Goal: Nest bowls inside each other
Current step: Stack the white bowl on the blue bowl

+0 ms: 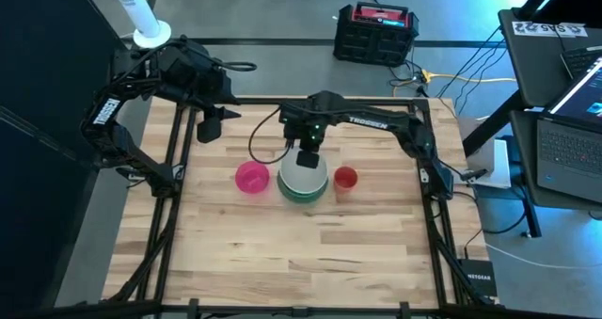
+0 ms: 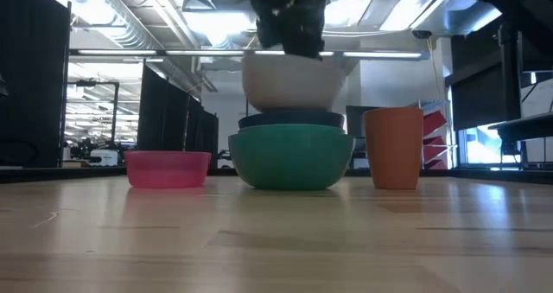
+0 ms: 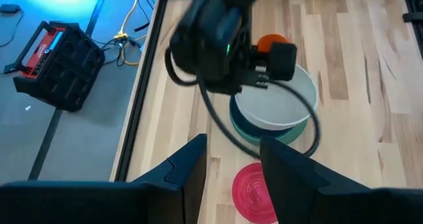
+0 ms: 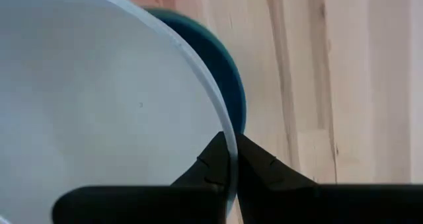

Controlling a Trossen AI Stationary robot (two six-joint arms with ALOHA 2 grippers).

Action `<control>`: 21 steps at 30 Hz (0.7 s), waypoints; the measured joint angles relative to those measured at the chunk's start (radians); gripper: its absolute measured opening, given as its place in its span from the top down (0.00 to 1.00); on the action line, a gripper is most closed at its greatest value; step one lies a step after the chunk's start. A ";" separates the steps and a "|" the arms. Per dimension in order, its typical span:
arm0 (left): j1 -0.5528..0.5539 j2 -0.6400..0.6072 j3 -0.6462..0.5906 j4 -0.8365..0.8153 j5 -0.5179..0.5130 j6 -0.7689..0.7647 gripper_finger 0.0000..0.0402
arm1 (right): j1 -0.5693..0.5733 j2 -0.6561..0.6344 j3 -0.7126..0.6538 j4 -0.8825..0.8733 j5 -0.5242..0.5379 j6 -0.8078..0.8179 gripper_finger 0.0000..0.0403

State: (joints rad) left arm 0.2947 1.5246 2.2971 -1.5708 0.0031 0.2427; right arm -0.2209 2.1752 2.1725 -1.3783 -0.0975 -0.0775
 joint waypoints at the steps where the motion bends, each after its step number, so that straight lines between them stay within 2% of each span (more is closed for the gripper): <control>1: 0.000 0.000 0.000 0.000 0.000 0.000 0.78 | -0.001 0.010 0.000 -0.002 0.000 -0.007 1.00; 11: 0.000 0.000 0.000 0.000 0.001 -0.003 0.99 | -0.011 0.095 0.001 -0.015 0.000 -0.076 1.00; 21: 0.000 0.000 0.000 0.000 0.002 -0.003 1.00 | -0.018 0.106 -0.019 0.022 -0.001 -0.088 1.00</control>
State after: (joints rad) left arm 0.2951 1.5246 2.2974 -1.5710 0.0051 0.2393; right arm -0.2386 2.2816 2.1532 -1.3559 -0.0982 -0.1651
